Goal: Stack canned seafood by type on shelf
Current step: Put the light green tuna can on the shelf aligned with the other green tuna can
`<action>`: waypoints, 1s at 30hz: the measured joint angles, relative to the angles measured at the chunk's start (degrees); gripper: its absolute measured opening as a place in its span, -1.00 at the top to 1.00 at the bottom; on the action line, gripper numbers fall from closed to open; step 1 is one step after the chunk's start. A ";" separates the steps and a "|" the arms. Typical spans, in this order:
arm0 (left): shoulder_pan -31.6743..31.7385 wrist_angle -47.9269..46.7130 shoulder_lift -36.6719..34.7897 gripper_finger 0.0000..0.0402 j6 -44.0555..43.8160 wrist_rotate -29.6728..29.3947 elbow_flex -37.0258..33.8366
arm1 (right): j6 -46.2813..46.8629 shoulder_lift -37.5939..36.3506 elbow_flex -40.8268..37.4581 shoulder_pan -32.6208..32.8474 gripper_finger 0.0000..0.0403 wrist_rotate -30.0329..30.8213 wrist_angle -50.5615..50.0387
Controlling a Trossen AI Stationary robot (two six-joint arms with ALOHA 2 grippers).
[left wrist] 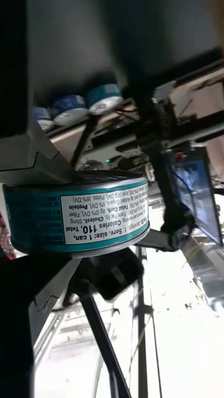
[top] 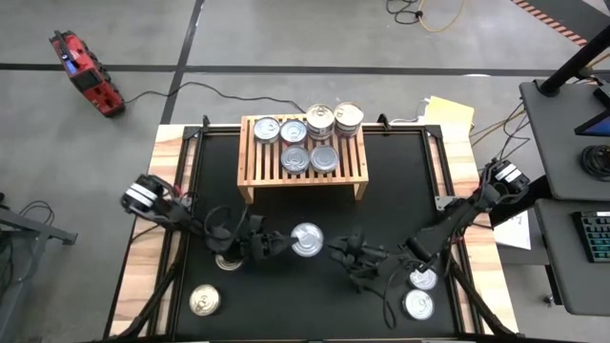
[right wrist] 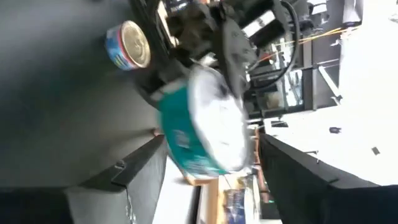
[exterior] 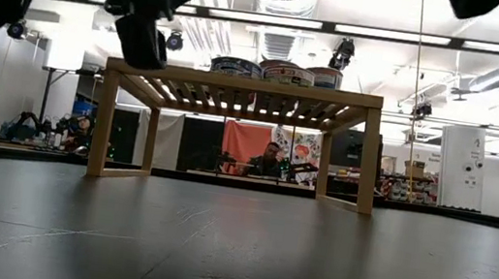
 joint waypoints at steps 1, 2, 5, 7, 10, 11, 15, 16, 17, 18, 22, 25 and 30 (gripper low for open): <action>-0.03 -0.13 0.52 0.39 -0.13 0.27 0.47 | -0.93 0.00 0.19 -0.12 -0.20 -0.39 0.03; -0.03 0.09 1.01 0.39 -0.16 0.56 1.14 | -1.40 0.02 0.32 -0.16 -0.19 -0.76 -0.03; -0.05 0.11 1.26 0.39 0.21 1.20 2.08 | -2.15 0.02 0.40 -0.19 -0.16 -2.10 -0.16; -0.03 0.16 1.24 0.39 1.05 1.21 2.57 | -1.68 0.02 0.37 -0.16 -0.15 -2.32 -0.32; -0.03 0.06 1.17 0.39 1.84 1.26 3.16 | -1.76 0.02 0.36 -0.37 -0.15 -2.80 -0.38; -0.03 0.13 1.15 0.39 1.95 1.53 3.39 | -2.16 0.22 0.36 -0.52 -0.16 -3.54 -0.30; 0.17 -0.22 1.59 0.39 2.14 3.28 5.34 | -5.19 1.45 0.37 -1.49 -0.18 -3.38 0.22; 0.21 -0.72 1.75 0.39 2.16 3.51 6.08 | -5.71 1.71 0.46 -1.82 -0.18 -3.17 0.39; 0.21 -0.90 1.96 0.39 2.16 3.71 6.47 | -6.55 2.05 0.57 -1.93 -0.18 -3.11 0.83; 0.23 -1.00 2.18 0.39 2.15 4.15 6.86 | -6.85 2.51 0.60 -2.16 -0.16 -3.01 2.03; 0.17 -0.83 2.90 0.39 1.62 4.87 7.25 | -10.45 3.54 0.61 -2.22 -0.05 -2.57 4.97; 0.21 0.02 2.90 0.38 0.74 4.90 6.91 | -12.72 3.54 0.60 -2.22 0.10 -1.60 5.26; 0.15 -0.73 2.90 -0.16 2.34 5.63 6.26 | -11.90 3.56 0.56 -2.40 0.35 -1.59 5.26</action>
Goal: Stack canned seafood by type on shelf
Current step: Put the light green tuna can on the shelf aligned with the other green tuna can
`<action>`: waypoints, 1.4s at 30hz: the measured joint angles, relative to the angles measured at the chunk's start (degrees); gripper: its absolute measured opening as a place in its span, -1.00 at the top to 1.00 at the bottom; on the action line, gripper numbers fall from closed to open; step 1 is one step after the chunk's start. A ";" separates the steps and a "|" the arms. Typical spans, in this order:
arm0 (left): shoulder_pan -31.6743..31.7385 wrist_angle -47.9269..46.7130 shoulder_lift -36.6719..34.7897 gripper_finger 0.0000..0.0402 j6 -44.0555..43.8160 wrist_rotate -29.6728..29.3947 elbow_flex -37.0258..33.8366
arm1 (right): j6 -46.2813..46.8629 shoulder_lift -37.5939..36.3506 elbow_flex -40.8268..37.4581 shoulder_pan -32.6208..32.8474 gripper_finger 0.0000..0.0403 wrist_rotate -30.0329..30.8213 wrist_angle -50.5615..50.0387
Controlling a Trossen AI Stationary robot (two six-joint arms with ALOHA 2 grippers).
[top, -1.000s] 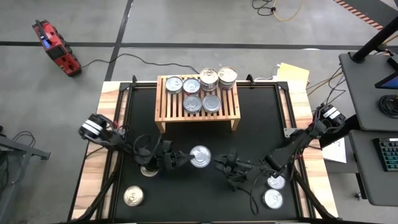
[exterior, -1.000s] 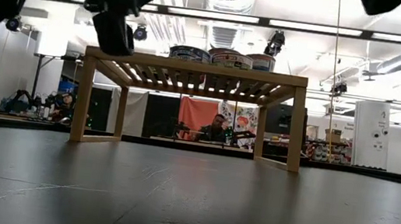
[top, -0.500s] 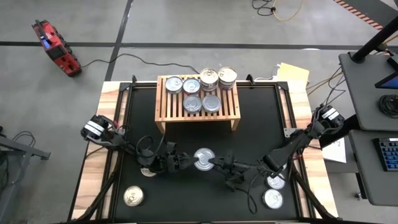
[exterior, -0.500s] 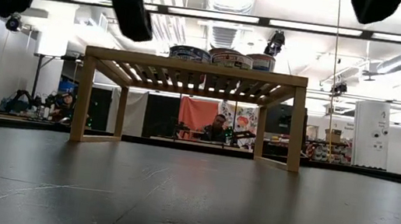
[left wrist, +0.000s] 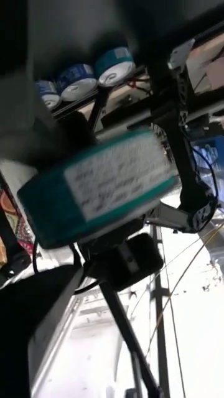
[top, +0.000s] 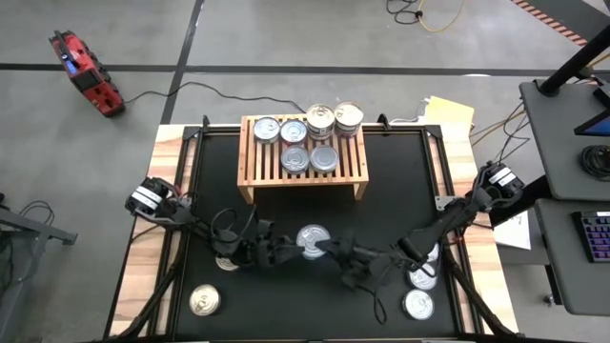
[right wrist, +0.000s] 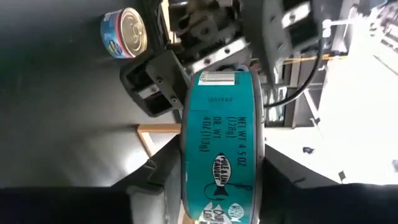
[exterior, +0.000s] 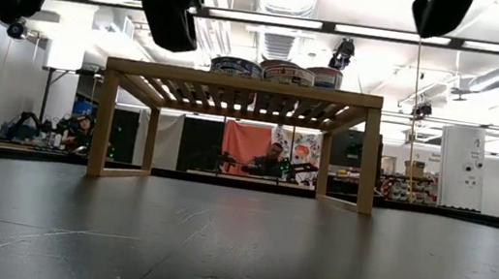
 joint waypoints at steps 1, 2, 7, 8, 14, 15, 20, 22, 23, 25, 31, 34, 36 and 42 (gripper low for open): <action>0.09 0.37 -0.02 -0.28 0.93 0.11 -0.19 | 0.30 0.00 -0.02 -0.01 0.36 -0.03 -0.06; 0.20 0.37 -0.02 -0.38 1.98 0.32 -0.28 | 0.47 0.01 -0.05 -0.01 0.36 0.05 -0.24; 0.54 0.60 -0.18 -0.69 10.50 2.02 -0.34 | 2.18 -0.12 -0.11 0.01 0.36 2.58 0.17; 0.70 0.62 -0.24 -0.71 12.59 2.62 -0.34 | 2.44 -0.28 -0.11 0.04 0.36 3.85 0.19; 2.32 0.71 -0.78 -0.66 24.47 6.37 -0.81 | 3.93 -3.07 -0.11 0.18 0.36 6.57 0.48; 2.64 0.69 -0.84 -0.65 26.20 6.78 -0.89 | 4.81 -3.68 -0.11 0.20 0.36 7.11 0.40; 3.29 0.43 -0.93 -0.57 40.37 7.81 -1.15 | 12.74 -8.07 -0.11 0.37 0.36 10.51 -3.33; 3.17 0.31 -1.31 -0.54 47.09 7.90 -1.15 | 18.09 -10.30 -0.11 0.63 0.36 10.34 -8.46; 2.87 0.24 -1.74 -0.52 50.98 8.01 -1.16 | 21.59 -11.26 -0.11 0.82 0.36 9.78 -11.65; 2.12 -0.26 -2.92 -0.49 58.83 7.99 -1.19 | 29.68 -13.48 -0.11 1.20 0.35 6.40 -19.05; -0.78 -13.09 -8.33 -0.39 81.45 -0.39 -0.65 | 50.54 -15.31 -0.69 1.45 0.35 -7.42 -32.03; -1.61 -22.48 -9.98 -0.37 88.48 -5.87 0.80 | 53.51 -11.97 -1.22 1.62 0.35 -8.60 -33.20; -1.76 -26.86 -10.21 -0.37 89.45 -6.04 2.30 | 54.40 -9.49 -1.29 1.62 0.35 -8.09 -33.11; -2.04 -42.94 -10.30 -0.37 90.33 -6.04 8.70 | 54.76 -5.19 0.16 1.46 0.35 -6.01 -32.63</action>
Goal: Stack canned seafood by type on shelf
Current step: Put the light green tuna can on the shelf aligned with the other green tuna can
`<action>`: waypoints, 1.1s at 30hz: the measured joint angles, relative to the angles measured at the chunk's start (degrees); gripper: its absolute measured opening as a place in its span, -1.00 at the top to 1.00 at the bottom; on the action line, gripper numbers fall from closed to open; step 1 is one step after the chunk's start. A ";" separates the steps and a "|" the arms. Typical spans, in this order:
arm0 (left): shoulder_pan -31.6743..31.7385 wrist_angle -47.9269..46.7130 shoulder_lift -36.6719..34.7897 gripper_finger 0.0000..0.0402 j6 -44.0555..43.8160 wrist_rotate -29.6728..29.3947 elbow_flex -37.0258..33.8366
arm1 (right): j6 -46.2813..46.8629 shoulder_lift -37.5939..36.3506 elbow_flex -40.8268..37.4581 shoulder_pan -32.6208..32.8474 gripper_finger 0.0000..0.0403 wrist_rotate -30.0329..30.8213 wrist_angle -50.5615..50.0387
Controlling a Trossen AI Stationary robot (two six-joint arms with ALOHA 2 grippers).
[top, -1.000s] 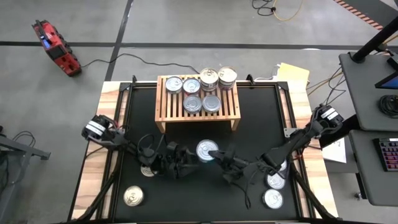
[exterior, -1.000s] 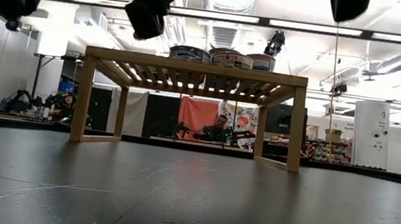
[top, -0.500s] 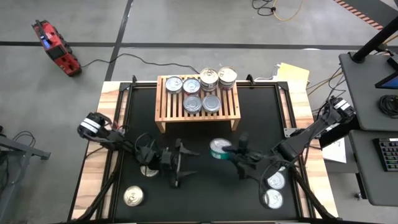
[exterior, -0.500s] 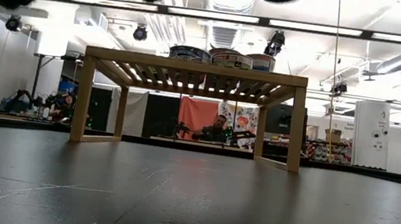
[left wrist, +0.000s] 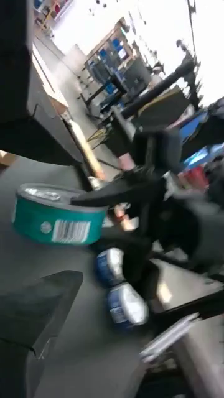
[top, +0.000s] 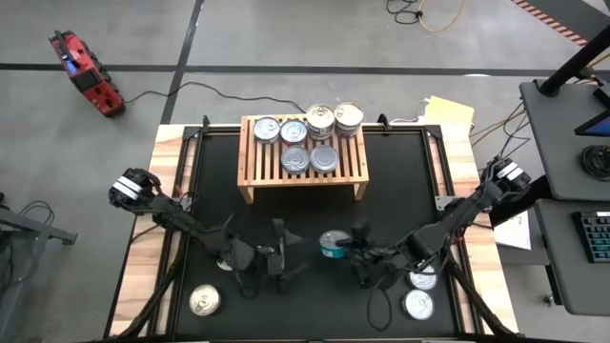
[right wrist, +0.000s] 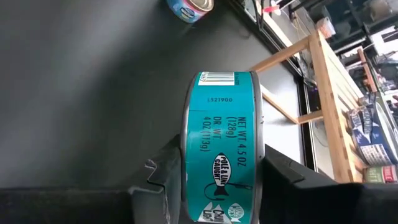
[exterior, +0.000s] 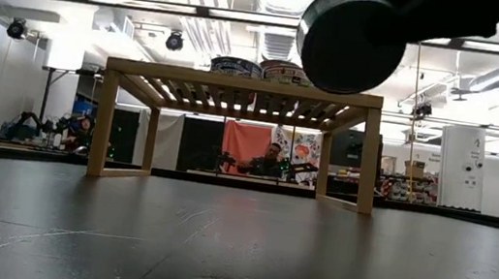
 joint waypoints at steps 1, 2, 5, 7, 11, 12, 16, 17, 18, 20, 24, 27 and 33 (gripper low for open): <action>-0.03 -2.20 0.24 -0.37 0.28 -0.06 1.09 | 0.47 0.14 0.31 -0.01 0.35 -0.02 -0.06; -0.03 -4.12 0.41 -0.37 1.01 -0.06 2.39 | 1.02 0.18 0.72 -0.21 0.35 0.02 0.02; -0.07 -8.52 1.14 -0.37 3.05 -0.15 5.26 | 1.75 0.16 1.40 -0.25 0.33 0.02 0.09; -0.07 -9.95 1.62 -0.37 4.48 -0.65 5.95 | 1.84 0.16 1.77 -0.25 0.33 -0.06 -0.16; -0.07 -9.76 2.43 -0.37 6.25 -1.66 6.57 | 2.08 0.23 2.16 -0.25 0.35 -0.02 -0.04; -0.04 -9.70 2.74 -0.37 6.25 -1.66 6.57 | 2.17 0.25 2.20 -0.25 0.35 -0.05 0.07; 0.69 -8.52 3.83 -0.37 6.22 -2.97 6.50 | 2.95 0.25 2.24 -0.25 0.33 -0.05 0.37; 0.95 -8.22 4.01 -0.37 6.22 -3.11 6.50 | 3.19 0.25 2.24 -0.25 0.32 -0.05 0.35; 1.23 -7.84 4.26 -0.37 6.20 -3.15 6.50 | 3.49 0.25 2.24 -0.26 0.32 -0.05 0.38; 1.86 -6.75 5.18 -0.37 6.20 -3.15 6.50 | 4.12 0.31 2.24 -0.36 0.33 -0.04 0.62; 2.89 -3.09 6.82 -0.37 7.85 -3.13 6.50 | 4.16 0.83 2.24 -0.36 0.34 -0.02 1.45; 2.99 -2.10 7.74 -0.35 9.29 -3.13 6.50 | 4.16 1.25 2.24 -0.36 0.32 0.16 1.76; 2.98 -2.08 7.86 -0.18 7.62 -3.01 6.48 | 4.40 1.56 2.20 -0.36 0.34 0.52 1.74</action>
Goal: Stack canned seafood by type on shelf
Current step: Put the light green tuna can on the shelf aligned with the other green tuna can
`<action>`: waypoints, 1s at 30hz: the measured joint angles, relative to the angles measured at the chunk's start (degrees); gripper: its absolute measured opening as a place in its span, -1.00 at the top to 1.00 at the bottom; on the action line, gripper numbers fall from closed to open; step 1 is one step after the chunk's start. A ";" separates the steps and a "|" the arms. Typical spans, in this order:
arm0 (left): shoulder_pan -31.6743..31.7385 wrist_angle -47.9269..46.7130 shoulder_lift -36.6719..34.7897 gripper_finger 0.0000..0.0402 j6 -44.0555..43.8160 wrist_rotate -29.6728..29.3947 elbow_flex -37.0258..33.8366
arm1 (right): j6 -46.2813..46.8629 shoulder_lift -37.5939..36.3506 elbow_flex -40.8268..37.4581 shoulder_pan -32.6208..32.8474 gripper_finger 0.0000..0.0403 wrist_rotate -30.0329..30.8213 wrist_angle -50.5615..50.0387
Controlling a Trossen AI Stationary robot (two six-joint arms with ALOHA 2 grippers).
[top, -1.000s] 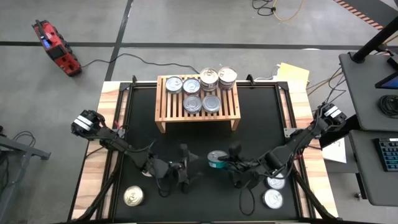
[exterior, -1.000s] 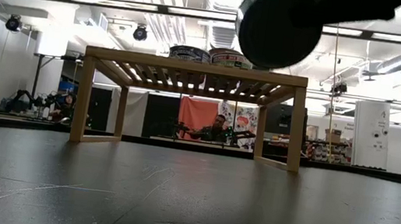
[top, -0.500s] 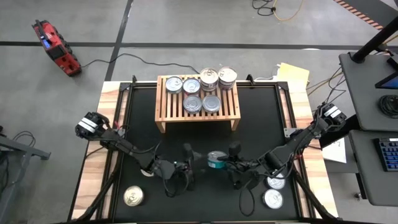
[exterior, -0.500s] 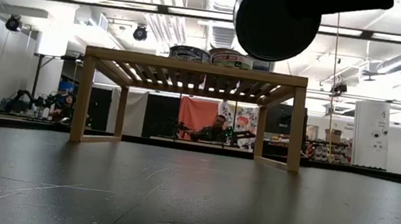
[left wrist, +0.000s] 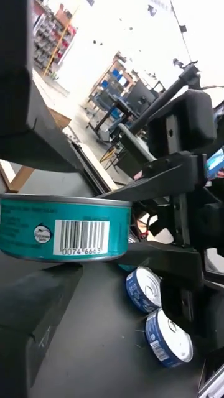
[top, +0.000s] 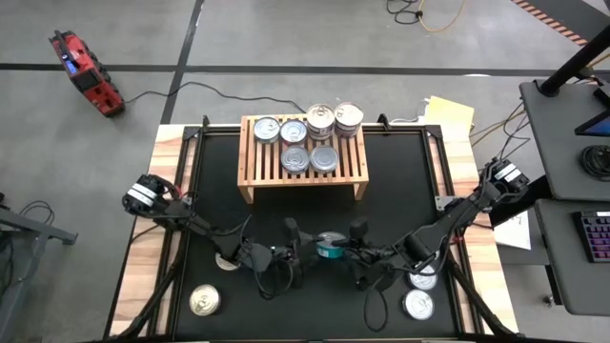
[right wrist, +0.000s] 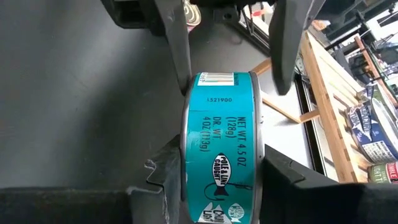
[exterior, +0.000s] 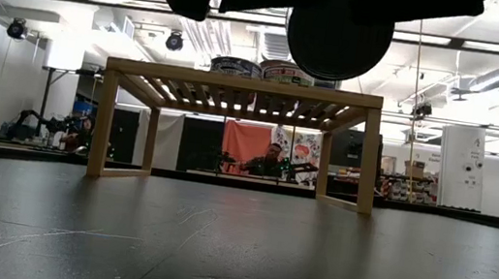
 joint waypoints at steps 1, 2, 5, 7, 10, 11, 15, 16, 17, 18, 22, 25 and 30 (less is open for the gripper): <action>0.15 -0.06 0.12 -0.14 -0.62 0.03 0.00 | 0.00 0.00 0.00 0.00 0.34 0.01 -0.01; 0.23 -0.08 0.15 -0.11 -0.96 0.02 0.00 | 0.00 0.00 0.00 0.00 0.34 0.00 -0.01; 0.25 -0.76 0.19 -0.03 -1.92 0.10 0.00 | 0.00 0.00 -0.02 -0.02 0.32 0.04 0.05; 0.29 -0.99 0.19 0.02 -2.44 0.29 0.00 | 0.01 0.00 -0.02 -0.02 0.31 0.04 0.05; 0.27 -1.15 0.19 0.07 -2.44 0.35 0.00 | 0.00 0.00 -0.03 -0.02 0.32 0.02 0.18; 0.27 -1.26 0.19 0.10 -2.44 0.39 0.00 | 0.00 0.00 -0.04 -0.02 0.32 0.03 0.16; 0.27 -1.75 0.19 0.31 -2.25 0.50 0.00 | 0.46 0.00 -0.02 -0.02 0.32 -0.29 0.16; 0.25 -1.95 0.19 0.38 -2.21 0.60 0.00 | 1.48 0.00 -0.04 -0.02 0.30 -0.59 0.16; 0.21 -1.98 0.19 0.40 -2.26 0.63 0.00 | 2.53 0.00 -0.04 -0.02 0.27 -0.59 0.16; 0.18 -2.03 0.19 0.40 -2.20 0.63 0.00 | 3.68 0.00 -0.04 -0.02 0.23 -0.59 0.18; 0.25 -2.53 0.19 0.40 -3.03 0.43 0.00 | 6.70 -0.02 -0.04 -0.02 0.05 -1.23 0.16; 0.19 -3.32 0.19 0.40 -3.67 0.18 -0.02 | 8.52 -0.10 -0.04 -0.07 -0.05 -3.65 -0.06; -0.77 -4.73 0.07 0.40 -2.91 -4.39 -0.02 | 10.13 -1.26 -0.04 0.14 -0.13 -3.77 -0.83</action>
